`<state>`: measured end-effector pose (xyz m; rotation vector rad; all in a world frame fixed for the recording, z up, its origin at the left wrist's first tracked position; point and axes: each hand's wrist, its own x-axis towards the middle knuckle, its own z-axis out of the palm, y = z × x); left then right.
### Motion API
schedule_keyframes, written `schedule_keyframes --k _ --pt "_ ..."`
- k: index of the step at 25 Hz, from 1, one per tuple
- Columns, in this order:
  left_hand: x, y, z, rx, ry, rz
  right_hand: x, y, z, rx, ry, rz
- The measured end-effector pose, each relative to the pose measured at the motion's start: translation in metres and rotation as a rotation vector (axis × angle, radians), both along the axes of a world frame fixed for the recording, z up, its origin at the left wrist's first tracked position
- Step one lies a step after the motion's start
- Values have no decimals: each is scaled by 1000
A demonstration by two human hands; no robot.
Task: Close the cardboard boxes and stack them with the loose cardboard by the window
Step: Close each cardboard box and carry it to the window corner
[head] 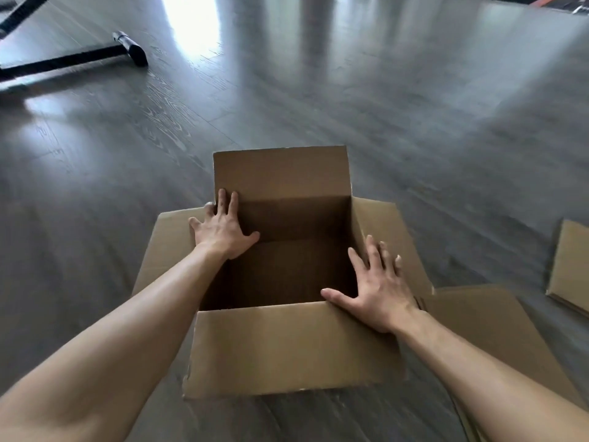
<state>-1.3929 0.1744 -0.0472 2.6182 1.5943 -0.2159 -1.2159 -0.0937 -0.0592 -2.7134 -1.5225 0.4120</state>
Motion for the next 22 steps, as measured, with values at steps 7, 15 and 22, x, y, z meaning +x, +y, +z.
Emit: schedule_keyframes --k 7,15,22 --pt "-9 -5 3 11 79 -35 -1 0 6 -7 -12 -6" --pt "-95 -16 34 22 18 390 12 2 21 68 -59 -92" --pt "-124 -37 73 156 -221 336 36 -2 23 74 -161 -255"
